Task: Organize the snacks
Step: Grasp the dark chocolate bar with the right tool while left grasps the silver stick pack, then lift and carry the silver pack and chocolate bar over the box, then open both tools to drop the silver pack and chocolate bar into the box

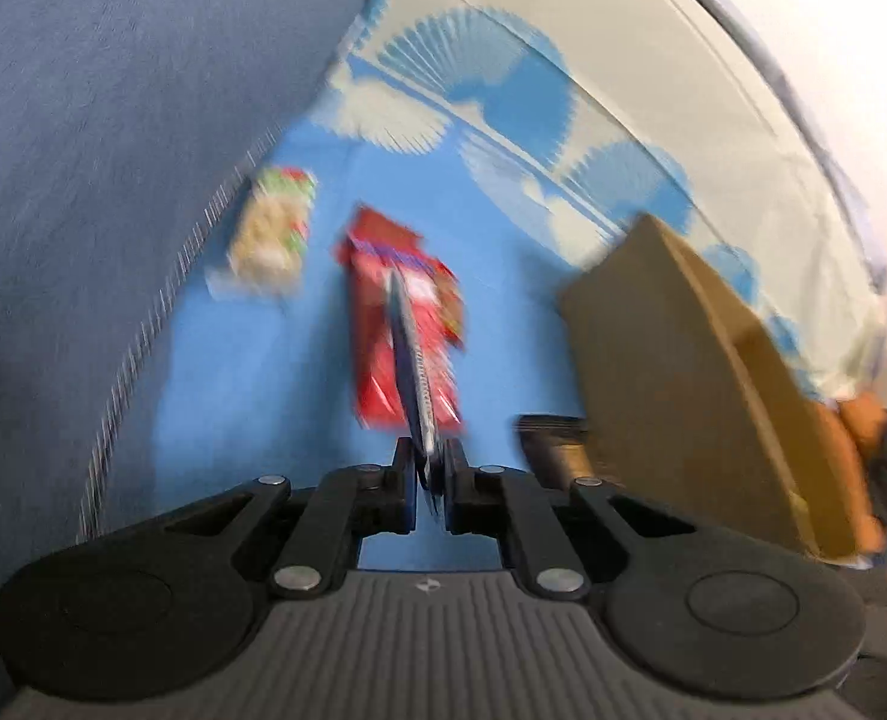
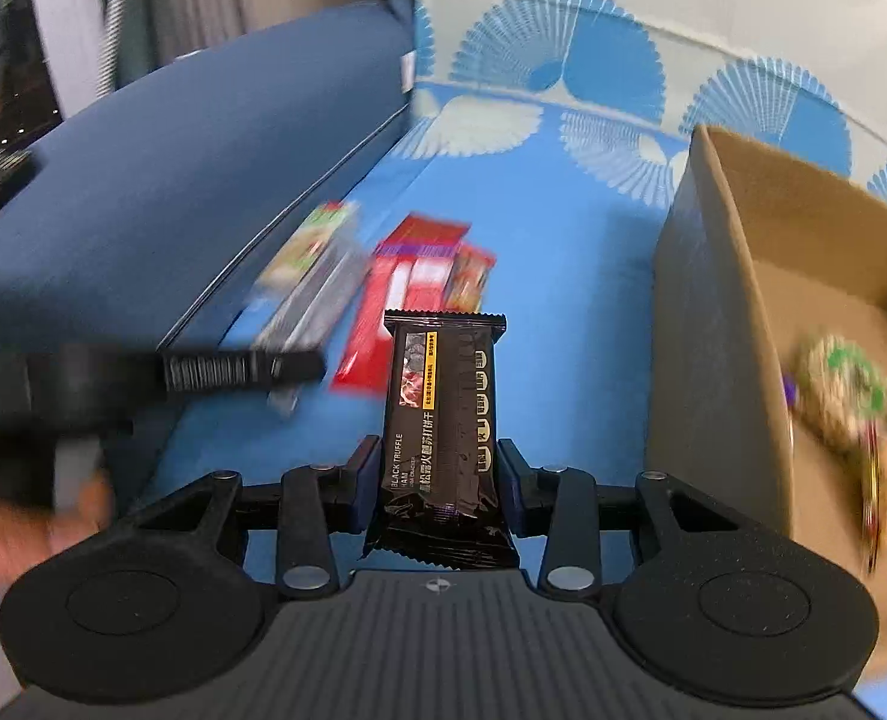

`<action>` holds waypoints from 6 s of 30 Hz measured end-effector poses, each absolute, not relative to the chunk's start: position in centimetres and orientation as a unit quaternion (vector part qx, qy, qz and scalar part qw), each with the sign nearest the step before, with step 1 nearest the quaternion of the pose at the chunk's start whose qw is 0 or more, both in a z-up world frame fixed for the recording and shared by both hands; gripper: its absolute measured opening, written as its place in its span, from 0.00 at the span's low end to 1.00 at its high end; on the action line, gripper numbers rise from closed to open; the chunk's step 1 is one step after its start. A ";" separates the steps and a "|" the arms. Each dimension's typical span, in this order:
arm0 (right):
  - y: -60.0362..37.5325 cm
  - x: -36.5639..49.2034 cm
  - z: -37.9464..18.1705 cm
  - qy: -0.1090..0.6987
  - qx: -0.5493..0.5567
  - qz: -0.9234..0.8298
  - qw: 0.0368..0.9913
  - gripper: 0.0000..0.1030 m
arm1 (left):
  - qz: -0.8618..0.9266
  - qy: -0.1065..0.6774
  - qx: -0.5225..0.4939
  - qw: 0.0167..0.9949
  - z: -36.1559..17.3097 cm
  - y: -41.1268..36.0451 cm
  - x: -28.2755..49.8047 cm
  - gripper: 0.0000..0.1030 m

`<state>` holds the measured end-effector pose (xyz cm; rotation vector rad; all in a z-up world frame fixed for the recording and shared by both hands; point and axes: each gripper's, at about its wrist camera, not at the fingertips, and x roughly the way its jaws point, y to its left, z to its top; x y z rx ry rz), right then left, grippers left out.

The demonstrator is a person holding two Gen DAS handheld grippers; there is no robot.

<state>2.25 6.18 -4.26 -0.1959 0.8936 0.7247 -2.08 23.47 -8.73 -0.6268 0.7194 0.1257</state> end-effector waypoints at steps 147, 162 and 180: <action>-4.3 2.3 0.8 0.188 0.031 0.255 0.948 0.40 | 0.147 0.284 -0.136 0.938 2.5 14.0 4.1 0.20; -10.5 6.8 -0.5 0.200 0.123 0.081 0.969 0.40 | 0.011 0.226 -0.040 0.973 7.0 1.4 17.7 0.20; -8.3 6.8 -1.4 0.208 0.071 0.076 0.973 0.68 | 0.099 0.211 -0.086 0.969 4.5 13.5 6.2 0.14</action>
